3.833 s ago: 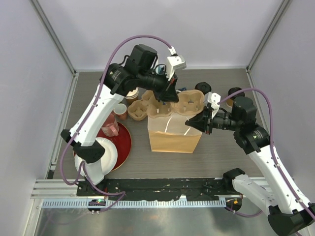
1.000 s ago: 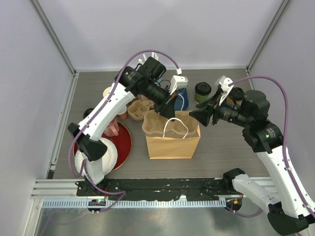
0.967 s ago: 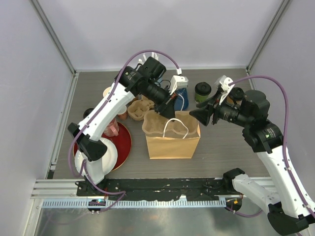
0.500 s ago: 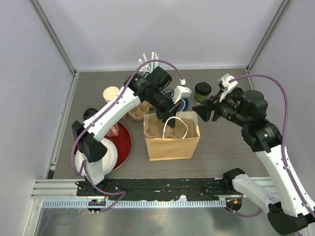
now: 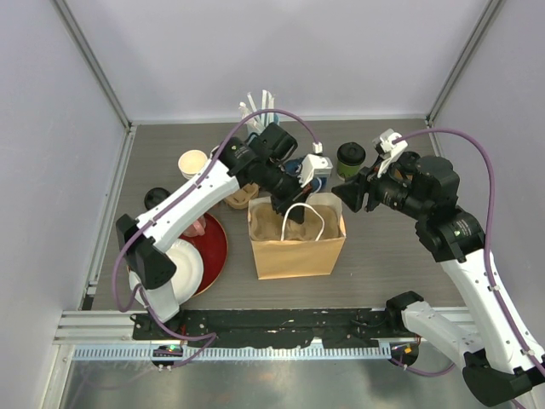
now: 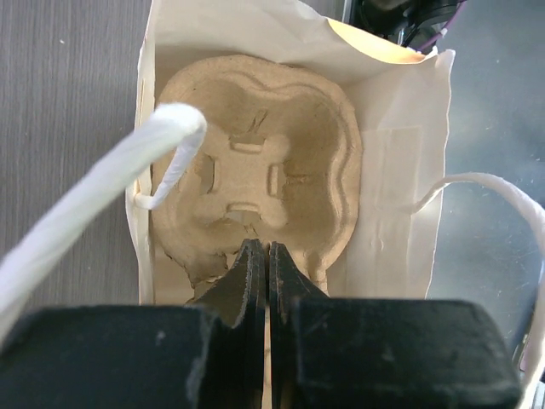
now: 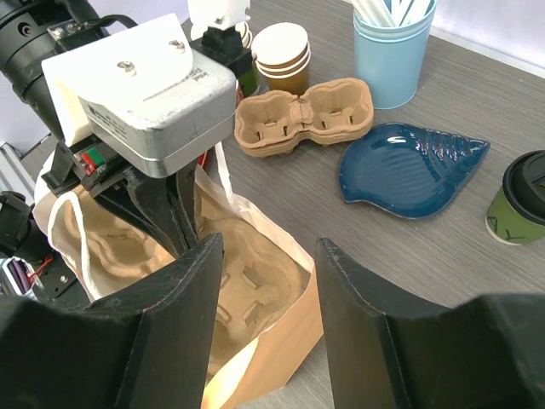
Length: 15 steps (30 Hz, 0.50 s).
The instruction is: Pack the takeout coffee
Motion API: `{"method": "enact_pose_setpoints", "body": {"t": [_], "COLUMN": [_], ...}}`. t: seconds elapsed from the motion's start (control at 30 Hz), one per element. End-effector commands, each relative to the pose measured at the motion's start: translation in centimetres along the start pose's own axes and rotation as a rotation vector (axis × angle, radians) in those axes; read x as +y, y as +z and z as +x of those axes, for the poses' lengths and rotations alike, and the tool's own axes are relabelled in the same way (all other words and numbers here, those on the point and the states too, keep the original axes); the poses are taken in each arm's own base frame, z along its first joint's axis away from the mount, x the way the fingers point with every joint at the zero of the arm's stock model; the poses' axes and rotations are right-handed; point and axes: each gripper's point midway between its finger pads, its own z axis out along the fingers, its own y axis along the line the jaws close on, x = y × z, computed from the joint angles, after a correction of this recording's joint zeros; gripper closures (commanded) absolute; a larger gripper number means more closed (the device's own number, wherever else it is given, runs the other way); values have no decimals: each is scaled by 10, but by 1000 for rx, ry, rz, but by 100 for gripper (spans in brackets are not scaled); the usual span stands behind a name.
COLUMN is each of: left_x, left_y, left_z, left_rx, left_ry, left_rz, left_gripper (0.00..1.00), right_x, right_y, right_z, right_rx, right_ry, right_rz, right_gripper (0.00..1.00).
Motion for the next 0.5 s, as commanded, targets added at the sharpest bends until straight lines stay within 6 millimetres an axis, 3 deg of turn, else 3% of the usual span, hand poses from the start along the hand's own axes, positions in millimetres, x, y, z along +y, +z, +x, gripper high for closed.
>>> {"method": "enact_pose_setpoints", "body": {"t": [0.0,0.23,0.47], "left_x": [-17,-7,2], "left_y": [-11,12,19], "left_z": [-27,2,15], "left_rx": [-117,-83,-69], "left_ry": [73,90,143], "left_rz": [45,61,32], "left_gripper": [100,100,100], "right_x": [7,7,9], "right_y": [1,0,0], "right_z": [-13,-6,-5], "right_rx": [-44,-26,-27], "right_ry": [-30,-32,-37], "right_rz": [-40,-42,-56], "right_gripper": [47,48,48]}}
